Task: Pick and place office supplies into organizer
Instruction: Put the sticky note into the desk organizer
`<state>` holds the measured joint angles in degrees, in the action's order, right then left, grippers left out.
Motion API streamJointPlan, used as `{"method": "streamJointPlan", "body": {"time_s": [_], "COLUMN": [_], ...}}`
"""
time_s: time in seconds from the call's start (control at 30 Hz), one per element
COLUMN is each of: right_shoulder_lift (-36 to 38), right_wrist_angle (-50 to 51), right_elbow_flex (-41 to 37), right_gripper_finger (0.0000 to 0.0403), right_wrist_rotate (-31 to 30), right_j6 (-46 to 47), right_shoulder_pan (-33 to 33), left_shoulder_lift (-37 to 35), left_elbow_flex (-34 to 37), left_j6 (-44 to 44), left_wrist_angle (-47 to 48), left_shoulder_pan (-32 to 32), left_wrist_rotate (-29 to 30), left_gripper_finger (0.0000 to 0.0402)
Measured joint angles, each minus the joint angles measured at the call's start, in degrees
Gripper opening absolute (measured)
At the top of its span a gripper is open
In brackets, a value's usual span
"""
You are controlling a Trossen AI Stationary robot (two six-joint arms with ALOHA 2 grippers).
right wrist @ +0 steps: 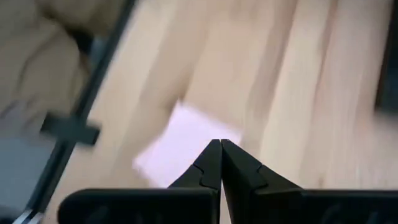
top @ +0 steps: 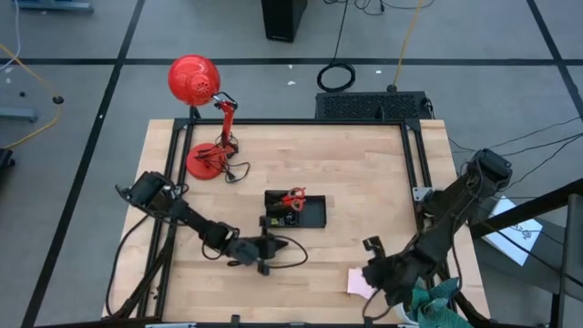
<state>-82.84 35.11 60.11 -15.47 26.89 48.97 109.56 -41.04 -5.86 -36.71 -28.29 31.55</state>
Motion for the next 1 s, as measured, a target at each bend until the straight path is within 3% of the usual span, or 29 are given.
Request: {"method": "streamJointPlan", "body": {"time_s": [0.13,0.23,0.37,0.6,0.83,1.0], "right_shoulder_lift": [-4.1,-5.7,-7.7,-12.4,-18.1,-19.8], "right_wrist_angle": [13.9,14.1,11.1,2.3,0.0,-0.2], "right_elbow_flex": [7.5,8.4,6.9,4.0,2.8,2.8], "right_gripper_finger": [0.0000,0.0000,0.0000,0.0000,0.0000,0.0000], "right_wrist_rotate": [10.3,18.7,25.7,31.2,36.6,36.2], "right_j6": [8.1,12.6,17.1,19.0,18.9,17.8], "right_shoulder_pan": [-0.7,-1.0,-1.0,-1.0,-1.0,-1.0], "left_shoulder_lift": [0.0,0.0,0.0,-0.5,-0.9,-0.9], "left_elbow_flex": [0.0,0.0,0.0,0.0,-0.1,0.0], "left_j6": [-1.7,-0.4,1.0,0.3,-1.1,-1.0], "left_wrist_angle": [-1.8,-1.6,-1.6,-2.6,-3.8,-4.1], "left_shoulder_pan": [1.2,2.0,2.1,1.0,0.0,-0.1], "left_wrist_rotate": [0.0,0.0,0.0,0.0,0.0,0.2], "left_gripper_finger": [0.0030,0.0032,0.0026,0.0003,0.0025,0.0022]}}
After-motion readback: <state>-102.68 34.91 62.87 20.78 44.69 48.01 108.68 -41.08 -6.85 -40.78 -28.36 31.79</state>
